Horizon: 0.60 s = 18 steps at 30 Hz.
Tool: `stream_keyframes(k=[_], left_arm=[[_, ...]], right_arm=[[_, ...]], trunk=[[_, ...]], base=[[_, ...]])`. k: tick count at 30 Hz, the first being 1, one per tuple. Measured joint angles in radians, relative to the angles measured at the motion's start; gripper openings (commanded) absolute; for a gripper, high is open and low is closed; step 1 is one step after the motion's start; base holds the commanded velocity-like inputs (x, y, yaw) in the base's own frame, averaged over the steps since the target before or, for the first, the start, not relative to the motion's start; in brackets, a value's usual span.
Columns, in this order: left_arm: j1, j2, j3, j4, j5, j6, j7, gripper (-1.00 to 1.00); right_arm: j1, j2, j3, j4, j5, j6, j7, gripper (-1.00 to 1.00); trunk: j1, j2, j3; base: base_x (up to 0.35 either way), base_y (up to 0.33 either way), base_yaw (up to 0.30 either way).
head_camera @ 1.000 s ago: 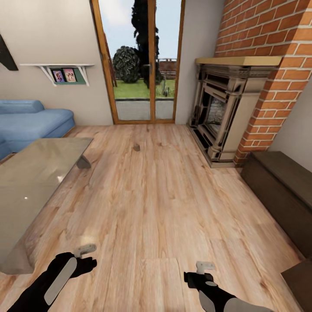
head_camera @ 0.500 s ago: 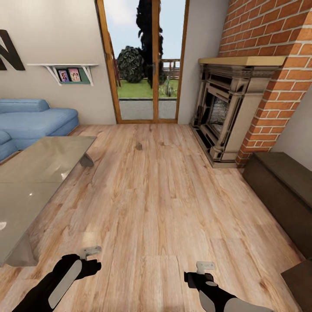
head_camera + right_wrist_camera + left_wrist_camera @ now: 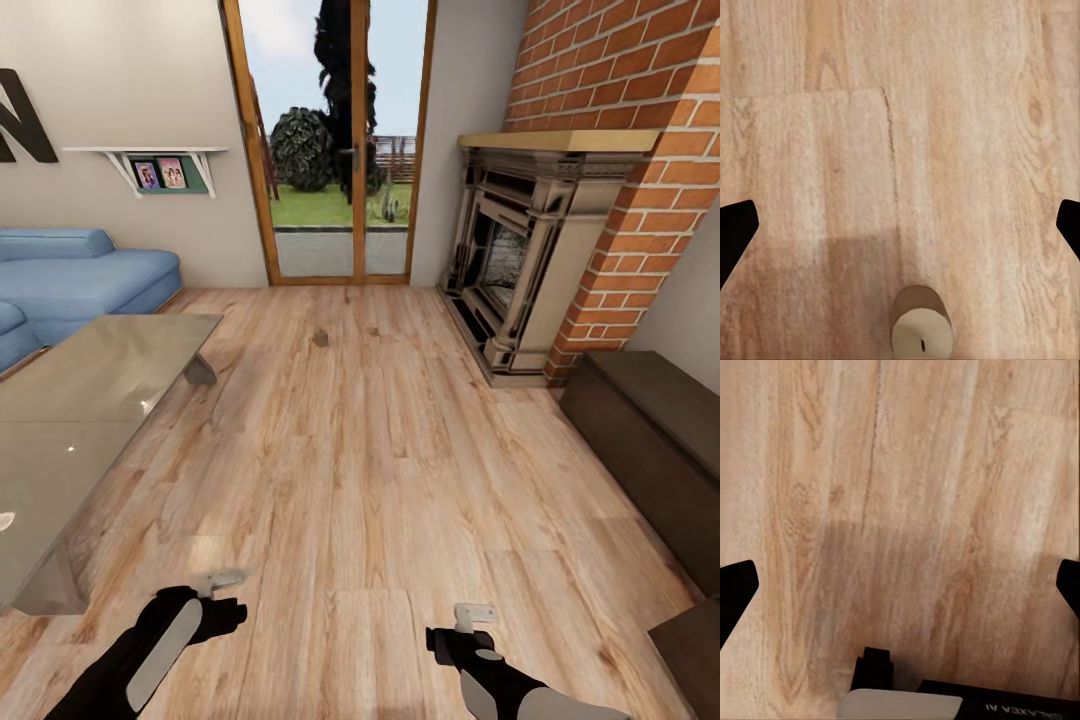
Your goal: Place each of the two pumpkins and all three candles from the living room inside a cabinet in the living room (use any cabinet), then make sure every cabinet is closed, and position the cauldron so it is next to a table in the living room.
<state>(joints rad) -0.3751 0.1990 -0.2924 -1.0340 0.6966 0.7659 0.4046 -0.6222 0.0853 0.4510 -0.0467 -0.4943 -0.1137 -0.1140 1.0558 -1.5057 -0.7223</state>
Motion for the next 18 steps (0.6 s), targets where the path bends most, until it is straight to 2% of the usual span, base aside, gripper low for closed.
stream_keyframes(k=[5,7,13,18], left_arm=[[0.0,-0.061,-0.011,-0.001,-0.001,0.0,0.007,1.0],[0.0,-0.073,-0.015,-0.002,-0.002,0.0,0.005,1.0],[0.0,-0.08,-0.019,-0.005,-0.003,0.002,-0.001,1.0],[0.007,-0.081,-0.031,-0.04,0.002,0.003,-0.005,1.0]], right_arm=[[0.0,-0.001,-0.004,0.0,-0.004,0.0,-0.002,1.0],[0.0,-0.001,-0.006,0.001,-0.005,0.0,-0.004,1.0],[0.0,0.0,-0.02,0.002,-0.013,0.008,-0.008,1.0],[0.0,0.0,-0.071,0.004,-0.044,0.022,-0.012,1.0]], trunk=[[0.0,0.0,0.0],[0.0,0.0,0.0],[0.0,0.0,0.0],[0.0,0.0,0.0]], base=[[0.0,0.0,0.038],[0.0,0.0,0.049],[0.0,0.0,0.013],[0.0,0.0,0.001]])
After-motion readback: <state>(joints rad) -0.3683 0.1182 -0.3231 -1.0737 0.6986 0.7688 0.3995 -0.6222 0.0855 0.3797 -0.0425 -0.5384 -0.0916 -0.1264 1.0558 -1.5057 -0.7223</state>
